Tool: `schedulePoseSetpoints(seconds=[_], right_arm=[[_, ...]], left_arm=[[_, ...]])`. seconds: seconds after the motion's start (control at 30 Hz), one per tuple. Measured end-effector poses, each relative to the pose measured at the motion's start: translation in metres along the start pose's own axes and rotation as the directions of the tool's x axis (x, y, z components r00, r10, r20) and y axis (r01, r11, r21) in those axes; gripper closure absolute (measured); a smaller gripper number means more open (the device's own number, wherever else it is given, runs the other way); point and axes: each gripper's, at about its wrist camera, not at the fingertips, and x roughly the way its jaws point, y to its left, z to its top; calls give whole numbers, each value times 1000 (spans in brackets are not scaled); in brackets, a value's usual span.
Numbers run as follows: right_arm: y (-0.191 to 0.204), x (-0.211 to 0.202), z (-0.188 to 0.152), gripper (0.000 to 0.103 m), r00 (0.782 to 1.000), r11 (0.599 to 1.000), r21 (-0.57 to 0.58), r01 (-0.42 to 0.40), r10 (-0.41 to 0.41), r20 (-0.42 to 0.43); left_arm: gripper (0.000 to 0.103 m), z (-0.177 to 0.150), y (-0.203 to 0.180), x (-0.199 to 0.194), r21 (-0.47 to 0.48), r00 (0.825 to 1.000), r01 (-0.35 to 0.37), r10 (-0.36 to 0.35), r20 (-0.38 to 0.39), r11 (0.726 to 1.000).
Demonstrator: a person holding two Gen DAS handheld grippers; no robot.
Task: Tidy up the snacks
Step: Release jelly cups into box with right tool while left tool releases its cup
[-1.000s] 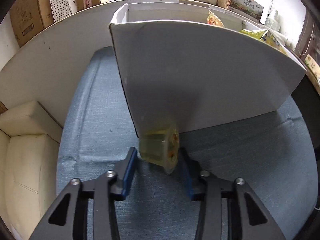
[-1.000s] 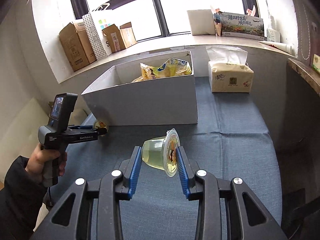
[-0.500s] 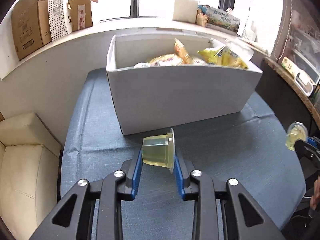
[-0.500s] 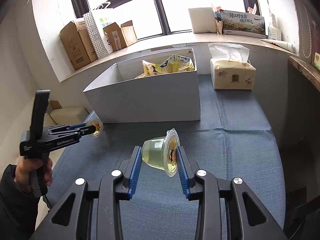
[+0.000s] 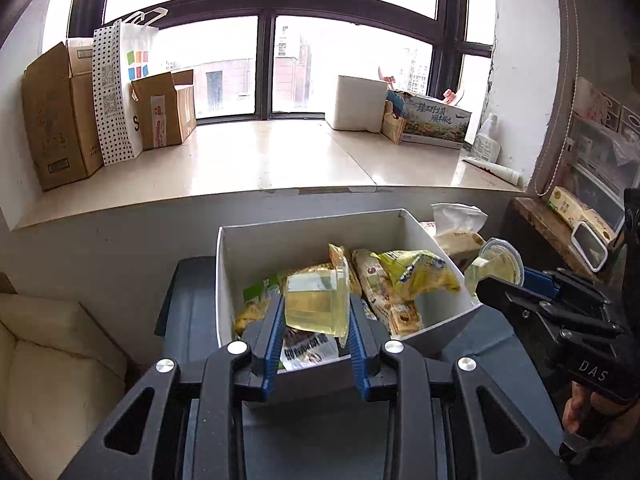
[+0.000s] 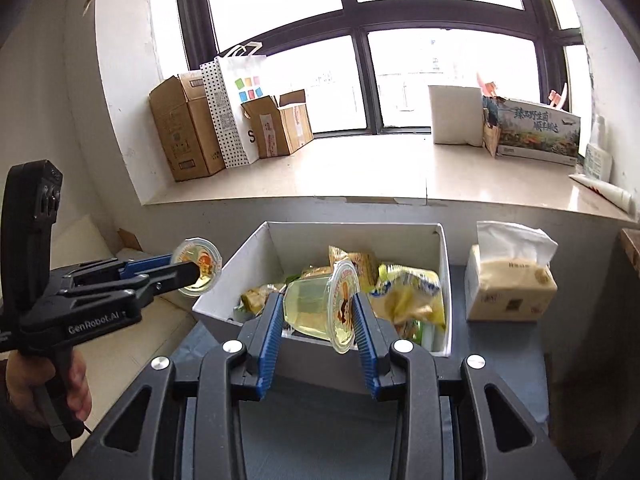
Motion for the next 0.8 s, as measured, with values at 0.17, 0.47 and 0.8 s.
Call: schedulePoseSetpoints(seconds=[0.17,0.47,0.8], right_arm=[[-9,59,31,64,996,1000,-11,27,-27,-88],[-27,64,22,1,995,998,4,70,-69,-77],[-2,12,6,0,989,986,-76,146,-147,-13]], left_arm=[[69,26,14,63,5,996,-55,55,-73,998],[0,20,11,74,55,996,-77,79,-36,996],[0,12,-9,-6,23,978,-170,165,124,985]])
